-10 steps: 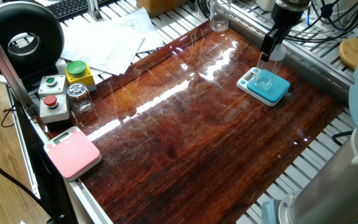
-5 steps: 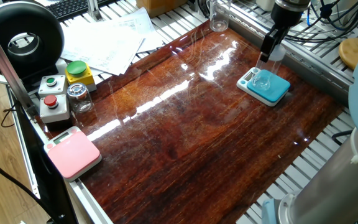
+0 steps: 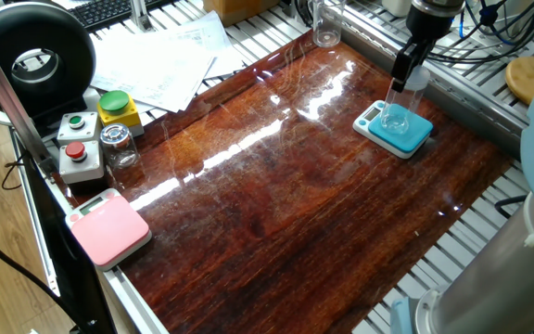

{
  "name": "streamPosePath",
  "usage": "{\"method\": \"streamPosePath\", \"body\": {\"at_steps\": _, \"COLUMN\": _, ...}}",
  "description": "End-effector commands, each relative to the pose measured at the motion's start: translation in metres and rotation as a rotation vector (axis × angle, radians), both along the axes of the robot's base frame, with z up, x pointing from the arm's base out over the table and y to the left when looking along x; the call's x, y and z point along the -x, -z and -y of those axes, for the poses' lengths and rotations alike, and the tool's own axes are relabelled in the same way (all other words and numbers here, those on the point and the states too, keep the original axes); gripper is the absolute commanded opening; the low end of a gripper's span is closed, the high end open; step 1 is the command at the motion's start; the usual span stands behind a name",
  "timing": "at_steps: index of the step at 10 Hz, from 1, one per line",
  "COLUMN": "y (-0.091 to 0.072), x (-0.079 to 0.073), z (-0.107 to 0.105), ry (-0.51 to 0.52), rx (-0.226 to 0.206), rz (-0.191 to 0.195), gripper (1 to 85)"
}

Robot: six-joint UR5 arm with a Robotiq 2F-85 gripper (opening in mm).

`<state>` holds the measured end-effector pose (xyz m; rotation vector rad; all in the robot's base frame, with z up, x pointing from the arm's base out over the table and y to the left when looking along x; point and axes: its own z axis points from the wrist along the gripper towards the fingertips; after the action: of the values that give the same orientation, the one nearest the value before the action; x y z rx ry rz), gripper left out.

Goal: Place the block on the scale

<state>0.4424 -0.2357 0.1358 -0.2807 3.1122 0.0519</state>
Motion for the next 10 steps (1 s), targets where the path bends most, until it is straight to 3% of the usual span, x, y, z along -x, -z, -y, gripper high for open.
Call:
{"method": "streamPosePath", "body": {"at_steps": 1, "y": -0.0019, "x": -0.0012, "z": -0.0019, "ry": 0.018, "rx": -0.006, "rz": 0.004, "gripper": 38.7}}
{"method": "streamPosePath", "body": {"at_steps": 10, "y": -0.0010, "x": -0.0028, "z": -0.0021, "ry": -0.014, "rx": -0.009, "rz": 0.011, "gripper": 51.7}}
